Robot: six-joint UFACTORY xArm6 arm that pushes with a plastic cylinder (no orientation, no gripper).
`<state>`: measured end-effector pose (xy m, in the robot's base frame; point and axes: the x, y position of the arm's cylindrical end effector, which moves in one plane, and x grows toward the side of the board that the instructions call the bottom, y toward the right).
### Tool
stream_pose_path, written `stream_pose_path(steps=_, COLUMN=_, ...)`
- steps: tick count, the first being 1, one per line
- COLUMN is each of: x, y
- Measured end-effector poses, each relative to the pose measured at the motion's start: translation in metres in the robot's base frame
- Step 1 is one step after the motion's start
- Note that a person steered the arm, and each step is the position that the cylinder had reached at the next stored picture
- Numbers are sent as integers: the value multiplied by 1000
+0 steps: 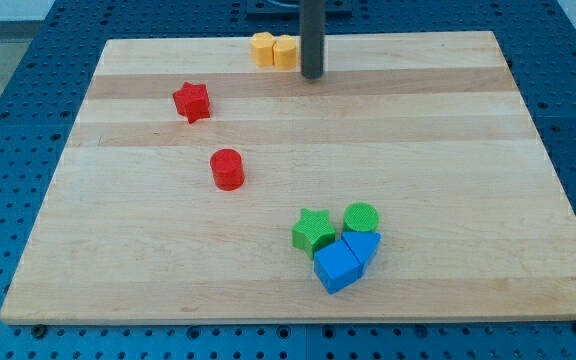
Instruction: Push the blue cube diagonally to the green circle
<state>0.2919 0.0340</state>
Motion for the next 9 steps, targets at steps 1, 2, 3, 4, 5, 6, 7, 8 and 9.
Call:
stream_pose_path(steps=1, x=66, y=51)
stream_pose_path(steps=2, x=129, y=83)
stream_pose_path(steps=3, x=179, y=93)
stream_pose_path(steps=4, x=235, y=96)
stream_pose_path(steps=5, x=294, y=96)
stream_pose_path(steps=6, x=327, y=87)
stream_pose_path(steps=7, x=326, y=66)
stream_pose_path(steps=8, x=326, y=36)
stream_pose_path(steps=9, x=326, y=11)
